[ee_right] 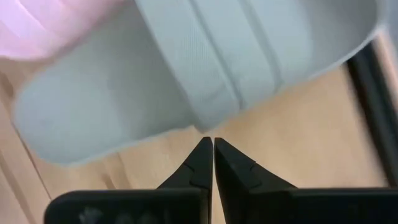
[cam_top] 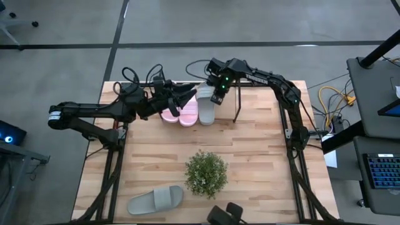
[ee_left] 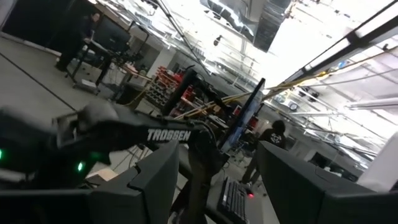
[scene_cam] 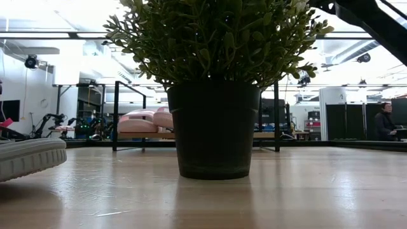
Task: Pick and place slides into the shelf
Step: Put the gray slide on the shelf
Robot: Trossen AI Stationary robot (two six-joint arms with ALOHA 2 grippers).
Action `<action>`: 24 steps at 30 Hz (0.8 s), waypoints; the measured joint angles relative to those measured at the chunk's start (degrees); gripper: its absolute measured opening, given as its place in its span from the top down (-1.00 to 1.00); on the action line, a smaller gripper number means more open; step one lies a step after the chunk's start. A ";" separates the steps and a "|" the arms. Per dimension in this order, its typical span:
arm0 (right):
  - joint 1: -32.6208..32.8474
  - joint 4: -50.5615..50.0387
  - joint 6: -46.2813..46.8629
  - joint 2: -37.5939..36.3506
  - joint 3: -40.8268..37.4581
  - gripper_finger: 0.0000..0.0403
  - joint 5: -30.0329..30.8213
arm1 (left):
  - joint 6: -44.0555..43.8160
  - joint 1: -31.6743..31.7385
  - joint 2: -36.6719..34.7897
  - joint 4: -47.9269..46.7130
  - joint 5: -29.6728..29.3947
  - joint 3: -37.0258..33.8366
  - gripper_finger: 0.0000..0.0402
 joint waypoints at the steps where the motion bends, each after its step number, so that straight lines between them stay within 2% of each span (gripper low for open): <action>1: 0.00 -0.59 -0.04 0.00 1.53 0.96 0.14 | -0.01 0.00 0.00 -0.07 0.08 -0.06 -0.01; 6: -0.27 -4.26 0.18 -0.07 9.24 0.96 0.50 | 0.02 0.00 -1.19 -4.37 1.20 -0.11 -0.01; 11: -0.39 -8.41 1.91 -0.11 15.85 0.96 0.52 | -0.03 -0.02 -4.54 -15.21 1.40 -0.13 -0.01; 19: 0.42 -11.51 4.89 -0.35 22.42 0.96 -0.95 | -2.84 -0.03 -9.76 -30.20 3.25 -0.20 -0.01; 24: 1.23 -11.69 7.54 -1.10 26.01 0.96 -4.14 | -5.24 -0.03 -11.74 -39.19 4.02 -0.28 -0.01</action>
